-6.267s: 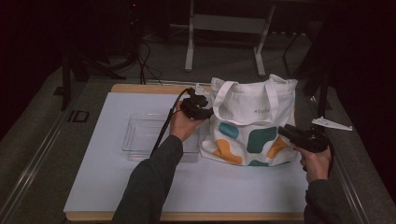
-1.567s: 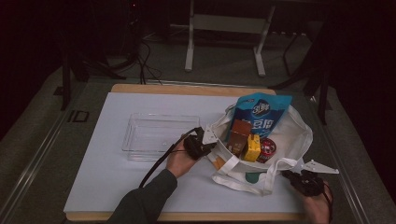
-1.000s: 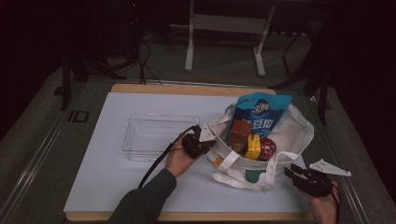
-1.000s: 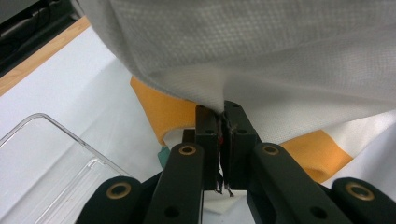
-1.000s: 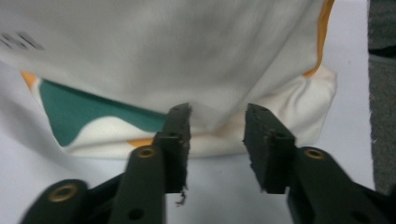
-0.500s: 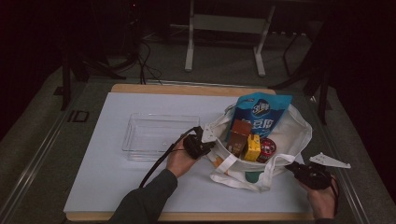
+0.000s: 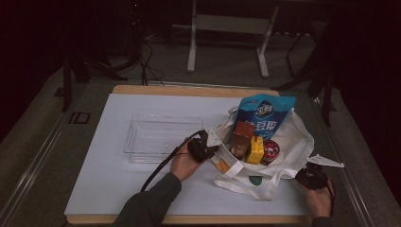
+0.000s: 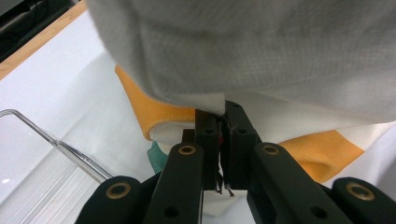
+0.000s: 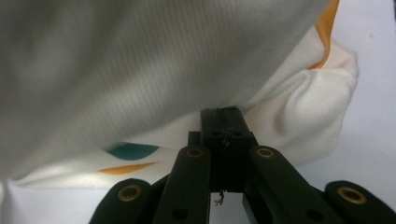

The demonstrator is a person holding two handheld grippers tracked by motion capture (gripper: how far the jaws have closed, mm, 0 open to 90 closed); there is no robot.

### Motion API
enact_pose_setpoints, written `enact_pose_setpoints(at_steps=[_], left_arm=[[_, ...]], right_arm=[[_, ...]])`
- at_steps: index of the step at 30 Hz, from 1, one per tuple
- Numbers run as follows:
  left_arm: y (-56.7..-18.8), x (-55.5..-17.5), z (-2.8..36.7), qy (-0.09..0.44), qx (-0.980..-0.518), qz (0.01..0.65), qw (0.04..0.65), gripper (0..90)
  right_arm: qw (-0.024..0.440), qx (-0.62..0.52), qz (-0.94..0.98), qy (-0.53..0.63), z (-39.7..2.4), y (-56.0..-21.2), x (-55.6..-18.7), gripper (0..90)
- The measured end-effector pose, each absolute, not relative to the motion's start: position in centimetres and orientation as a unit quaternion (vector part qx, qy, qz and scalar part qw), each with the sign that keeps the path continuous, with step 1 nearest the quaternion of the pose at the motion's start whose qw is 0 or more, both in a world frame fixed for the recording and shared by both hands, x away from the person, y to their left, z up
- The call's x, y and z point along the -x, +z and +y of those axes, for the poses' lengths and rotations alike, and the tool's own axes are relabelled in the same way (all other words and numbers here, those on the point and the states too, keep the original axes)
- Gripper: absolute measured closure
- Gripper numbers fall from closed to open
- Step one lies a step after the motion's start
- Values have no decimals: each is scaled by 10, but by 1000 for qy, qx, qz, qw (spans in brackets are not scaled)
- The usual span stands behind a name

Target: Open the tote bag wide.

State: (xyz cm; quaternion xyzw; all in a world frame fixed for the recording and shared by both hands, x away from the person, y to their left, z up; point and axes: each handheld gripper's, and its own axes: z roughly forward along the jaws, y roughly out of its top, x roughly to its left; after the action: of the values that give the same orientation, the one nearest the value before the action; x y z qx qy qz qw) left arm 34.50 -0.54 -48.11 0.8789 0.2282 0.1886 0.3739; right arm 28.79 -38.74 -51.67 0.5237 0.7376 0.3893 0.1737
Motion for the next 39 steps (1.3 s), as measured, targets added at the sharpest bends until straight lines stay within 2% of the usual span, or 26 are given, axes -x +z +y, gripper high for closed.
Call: enact_pose_setpoints(at_steps=[4,6,14,15,23,26,31,39], left_arm=[[-481,-345,-4,182,-876,232,382,846],[-480,-346,-1,174,-871,237,394,802],[-469,-341,17,168,-858,231,426,743],[-467,-340,20,166,-856,230,432,711],[-453,-341,30,171,-843,223,458,693],[-452,-346,27,173,-845,223,455,716],[-455,-349,19,170,-850,221,448,856],[-470,-352,10,182,-879,232,376,871]], right_arm=[[170,-532,739,377,-385,-521,-291,900],[168,-533,737,380,-386,-522,-291,900],[169,-530,740,378,-386,-522,-291,900],[170,-530,740,378,-386,-522,-291,900],[171,-528,742,376,-385,-521,-291,900],[171,-530,741,375,-385,-520,-290,900],[173,-529,742,373,-385,-520,-289,900],[168,-534,741,370,-389,-526,-290,900]])
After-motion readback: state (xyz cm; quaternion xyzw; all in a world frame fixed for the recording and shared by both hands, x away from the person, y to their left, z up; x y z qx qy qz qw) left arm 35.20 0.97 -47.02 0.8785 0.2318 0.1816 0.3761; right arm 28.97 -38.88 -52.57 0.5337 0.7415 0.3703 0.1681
